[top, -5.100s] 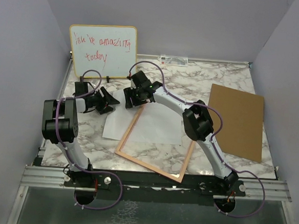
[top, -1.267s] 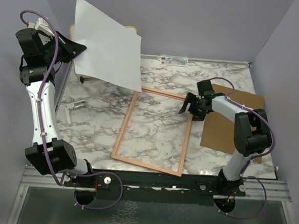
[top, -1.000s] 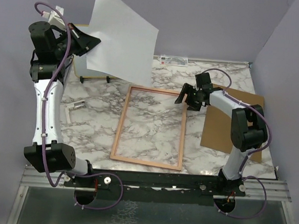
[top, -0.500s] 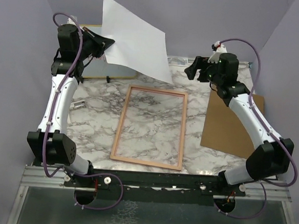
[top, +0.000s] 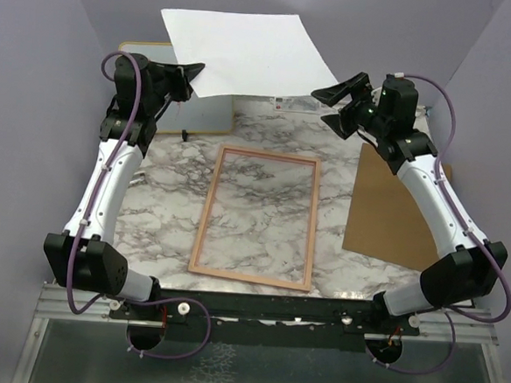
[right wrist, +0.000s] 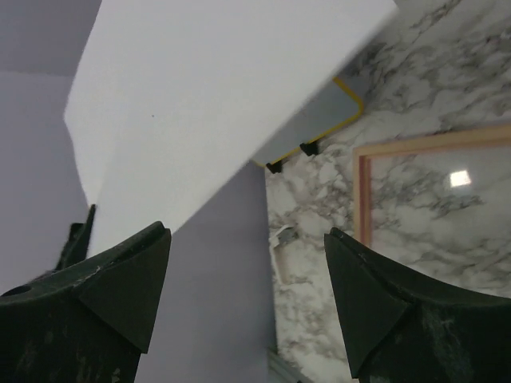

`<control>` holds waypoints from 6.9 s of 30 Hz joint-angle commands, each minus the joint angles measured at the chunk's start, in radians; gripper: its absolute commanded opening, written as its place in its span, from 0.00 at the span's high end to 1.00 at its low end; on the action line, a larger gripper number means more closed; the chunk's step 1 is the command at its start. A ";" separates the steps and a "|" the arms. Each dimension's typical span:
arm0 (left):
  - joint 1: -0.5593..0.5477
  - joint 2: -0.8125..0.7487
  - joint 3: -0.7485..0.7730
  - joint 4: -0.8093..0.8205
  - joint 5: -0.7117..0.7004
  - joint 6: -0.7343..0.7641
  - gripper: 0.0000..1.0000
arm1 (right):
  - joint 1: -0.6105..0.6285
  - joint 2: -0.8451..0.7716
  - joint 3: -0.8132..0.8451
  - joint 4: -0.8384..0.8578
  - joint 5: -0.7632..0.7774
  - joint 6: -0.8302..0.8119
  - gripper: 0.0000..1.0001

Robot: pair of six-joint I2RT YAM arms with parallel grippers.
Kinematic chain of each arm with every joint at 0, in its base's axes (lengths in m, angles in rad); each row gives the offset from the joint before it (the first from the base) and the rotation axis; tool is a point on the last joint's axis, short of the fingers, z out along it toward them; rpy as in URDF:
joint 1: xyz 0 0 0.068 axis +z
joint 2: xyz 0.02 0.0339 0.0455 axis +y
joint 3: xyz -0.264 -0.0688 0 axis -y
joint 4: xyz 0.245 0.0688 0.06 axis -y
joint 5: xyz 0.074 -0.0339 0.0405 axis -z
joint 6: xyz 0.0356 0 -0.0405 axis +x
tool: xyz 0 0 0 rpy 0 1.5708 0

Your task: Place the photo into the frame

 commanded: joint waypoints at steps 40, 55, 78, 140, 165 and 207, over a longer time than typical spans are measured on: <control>-0.058 -0.019 0.094 -0.051 0.314 0.496 1.00 | 0.068 -0.267 -0.094 -0.020 0.005 -0.246 0.19; -0.058 -0.023 0.193 -0.286 0.669 1.199 1.00 | 0.069 -0.179 0.108 -0.145 -0.439 -0.835 0.15; -0.088 -0.261 0.249 -0.611 0.770 1.751 1.00 | 0.069 0.006 0.095 0.580 -0.567 -0.938 0.06; -0.154 -0.035 -0.020 -0.358 -0.116 1.379 0.01 | 0.069 -0.171 -0.817 0.629 0.021 0.090 0.99; -0.139 0.109 -0.465 -0.303 -0.236 1.157 0.12 | 0.083 -0.246 -0.755 0.285 0.601 0.173 0.99; -0.105 0.264 -0.547 -0.225 -0.100 1.075 0.61 | 0.065 -0.274 -0.710 0.312 0.566 -0.258 0.71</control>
